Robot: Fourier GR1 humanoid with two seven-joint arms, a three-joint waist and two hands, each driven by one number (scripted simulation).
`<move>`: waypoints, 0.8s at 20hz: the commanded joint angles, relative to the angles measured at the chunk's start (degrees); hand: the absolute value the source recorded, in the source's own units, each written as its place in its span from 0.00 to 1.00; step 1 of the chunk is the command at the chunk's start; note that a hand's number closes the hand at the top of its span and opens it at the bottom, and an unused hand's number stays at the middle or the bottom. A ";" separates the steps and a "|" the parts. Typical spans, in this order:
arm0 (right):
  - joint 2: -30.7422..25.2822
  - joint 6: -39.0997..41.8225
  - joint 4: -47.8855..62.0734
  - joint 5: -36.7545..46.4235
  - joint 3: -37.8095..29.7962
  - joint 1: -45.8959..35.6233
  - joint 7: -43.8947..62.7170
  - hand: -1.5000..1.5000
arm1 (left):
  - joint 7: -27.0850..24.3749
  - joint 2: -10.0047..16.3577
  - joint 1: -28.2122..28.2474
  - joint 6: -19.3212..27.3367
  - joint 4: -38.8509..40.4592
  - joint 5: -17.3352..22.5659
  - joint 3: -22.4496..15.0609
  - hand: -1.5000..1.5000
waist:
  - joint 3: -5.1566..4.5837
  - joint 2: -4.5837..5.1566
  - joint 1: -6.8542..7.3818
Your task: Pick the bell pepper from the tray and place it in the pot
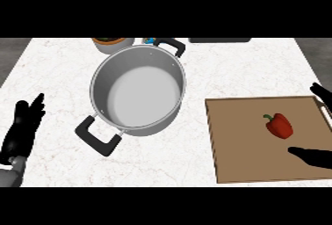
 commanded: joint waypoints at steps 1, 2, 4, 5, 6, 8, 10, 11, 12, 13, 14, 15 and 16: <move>-7.10 8.23 -4.19 4.75 1.65 -1.11 13.73 0.00 | 0.12 -0.48 0.65 -0.05 -1.00 -0.61 -0.33 0.50 | -0.05 0.11 0.95; -8.86 10.63 -7.97 4.64 1.92 0.84 15.23 0.00 | 1.77 -1.75 -1.65 1.87 0.06 -2.58 -1.62 0.50 | -0.03 0.05 -0.37; -12.51 17.77 -10.69 2.45 1.80 -0.53 21.09 0.00 | 0.20 -1.40 0.93 0.24 -0.80 -0.98 -0.64 0.50 | -0.10 -0.06 0.54; -12.18 19.73 -10.02 3.05 3.50 -2.19 24.20 0.00 | 0.05 -1.54 0.26 0.23 -0.22 -1.69 -0.92 0.50 | -0.05 0.20 1.05; -11.23 21.13 -11.04 3.45 5.98 -0.62 26.92 0.00 | 1.37 0.09 -1.00 -0.91 -1.19 -0.69 0.45 0.50 | -0.01 0.15 0.99; -13.26 28.02 -8.96 -1.99 4.49 -4.66 28.25 0.00 | 3.43 0.11 -1.85 -1.14 -2.96 -1.45 -0.41 0.50 | 0.10 0.31 1.65; -11.07 29.18 -11.42 -1.81 6.49 -2.53 30.33 0.00 | 0.61 -3.03 -0.12 1.40 0.03 -3.69 -0.91 0.50 | 0.13 0.25 0.87; -11.89 31.87 -11.29 -2.56 5.91 -4.54 31.42 0.00 | 1.98 -0.87 -1.95 -2.15 0.94 -1.73 1.15 0.50 | 0.14 0.29 0.93; -9.34 30.64 -13.77 -0.20 7.42 -3.30 35.30 0.00 | 2.51 -1.73 2.91 0.28 -5.63 -3.19 -0.21 0.50 | 0.17 0.11 1.25; -8.73 33.15 -10.51 -0.32 7.31 -7.96 35.83 0.00 | 4.11 -0.67 -1.13 -2.11 -2.78 -2.57 1.71 0.50 | 0.17 0.28 1.28; -9.87 34.54 -11.08 -1.93 3.95 -6.28 35.43 0.00 | 3.38 0.09 0.05 -3.69 -2.16 -2.36 2.71 0.50 | 0.17 0.22 0.95; -9.23 34.85 -10.41 -1.34 2.58 -5.19 34.21 0.00 | 1.45 -2.29 -0.09 -3.33 -0.36 -3.31 2.69 0.50 | 0.18 0.23 0.75; -8.25 36.59 -13.60 -2.04 3.93 -7.28 40.65 0.00 | 1.51 -4.29 0.24 0.08 -1.79 -6.15 0.55 0.50 | 0.16 0.22 0.85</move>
